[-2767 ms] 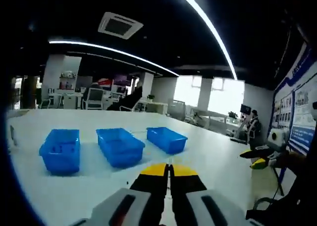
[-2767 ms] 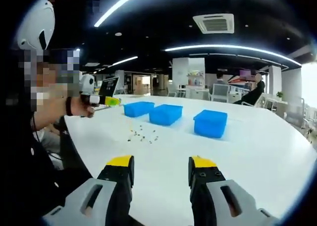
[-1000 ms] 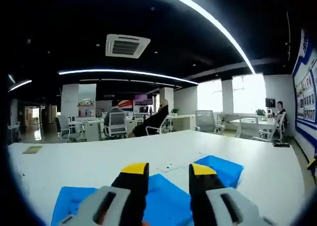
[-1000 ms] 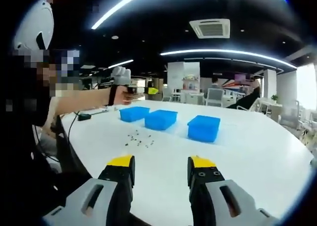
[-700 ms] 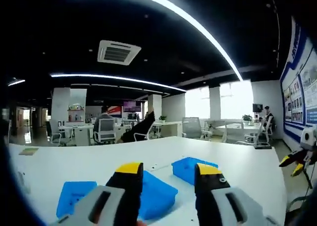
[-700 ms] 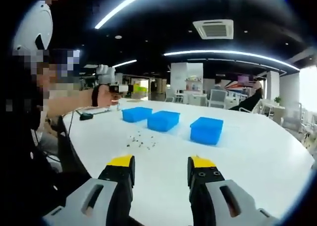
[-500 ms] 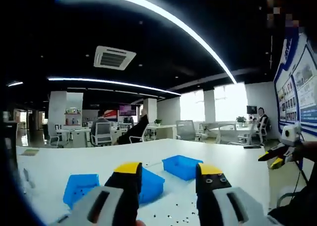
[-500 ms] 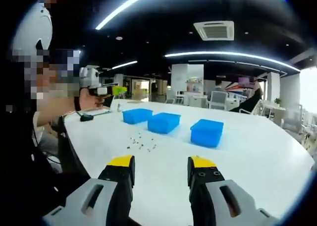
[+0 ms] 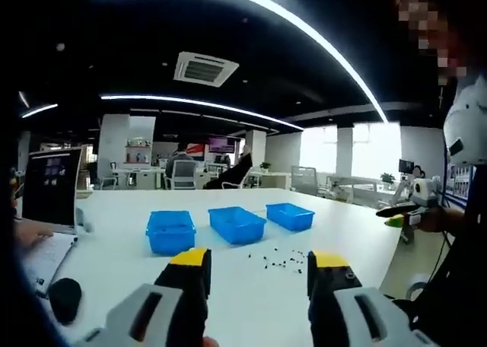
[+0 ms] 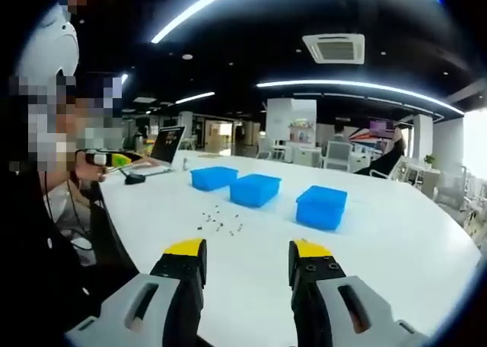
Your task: Pick up the resistors one by one and place each resistor into its matching bin, sorting the parts by color and model until every resistor is separated into the correct bin for its type
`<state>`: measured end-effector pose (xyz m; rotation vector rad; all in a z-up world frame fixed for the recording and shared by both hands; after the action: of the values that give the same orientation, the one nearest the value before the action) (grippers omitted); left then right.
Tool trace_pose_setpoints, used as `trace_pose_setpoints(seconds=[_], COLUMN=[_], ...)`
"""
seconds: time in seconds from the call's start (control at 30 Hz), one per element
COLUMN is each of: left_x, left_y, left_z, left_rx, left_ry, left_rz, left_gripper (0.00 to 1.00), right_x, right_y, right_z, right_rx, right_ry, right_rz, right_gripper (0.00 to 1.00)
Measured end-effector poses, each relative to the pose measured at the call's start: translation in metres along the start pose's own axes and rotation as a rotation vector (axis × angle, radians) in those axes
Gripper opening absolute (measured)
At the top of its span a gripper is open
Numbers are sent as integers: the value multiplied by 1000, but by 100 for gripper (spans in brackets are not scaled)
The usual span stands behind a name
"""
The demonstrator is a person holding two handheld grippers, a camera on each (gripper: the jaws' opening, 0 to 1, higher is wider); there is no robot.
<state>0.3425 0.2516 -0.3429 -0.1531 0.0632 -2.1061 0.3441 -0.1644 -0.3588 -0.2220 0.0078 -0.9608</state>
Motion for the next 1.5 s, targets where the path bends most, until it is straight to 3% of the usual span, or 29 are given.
trace_pose_setpoints(seconds=[0.2,0.27,0.5,0.63,0.87,0.97,1.2,1.27,1.5], left_x=[2,5,7,9,10,11,27,26,34], left_y=[8,15,53,81,133,154,191,196,210], left_z=[-1,-2,-5,-6,-13,-10,-28,-42,-58], left_rx=[-12,-41,-235,-309,-575,-653,-808,-892,-941], left_ry=[2,8,35,125,116,177,216,237,269], left_rz=[-8,-25,-96,-151,-182,-217,-293,-306,-332], left_gripper=[52,52,50,51,45,42,35,34,29], right_x=[-6,-6,-9,-12,-14,-13,-8,-8,-4], right_y=[2,1,1,2,1,2,-1,-1,-4], right_z=[0,-2,-7,-9,-13,-16,-20,-20,-22], right_rx=[-7,-19,-55,-65,-73,-76,-70,-67,-65], right_ry=[-7,-16,-26,-32,-32,-28,-22,-21,-13], right_rz=[13,12,29,47,67,66,50,48,32], right_gripper=[45,45,45,45,45,45,45,45,45])
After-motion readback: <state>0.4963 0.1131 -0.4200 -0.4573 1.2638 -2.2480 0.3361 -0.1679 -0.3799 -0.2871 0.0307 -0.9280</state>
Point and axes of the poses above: the point that each gripper's makers call its tool centre point, and the gripper's own axes: y roughly forward along the fingers, x roughly to its right, z roughly out of its top, the point moved 5 cm from there along -y, roughly backward along the fingers, and after that the axes turned 3 degrees about -z, right-handed, at the moved point
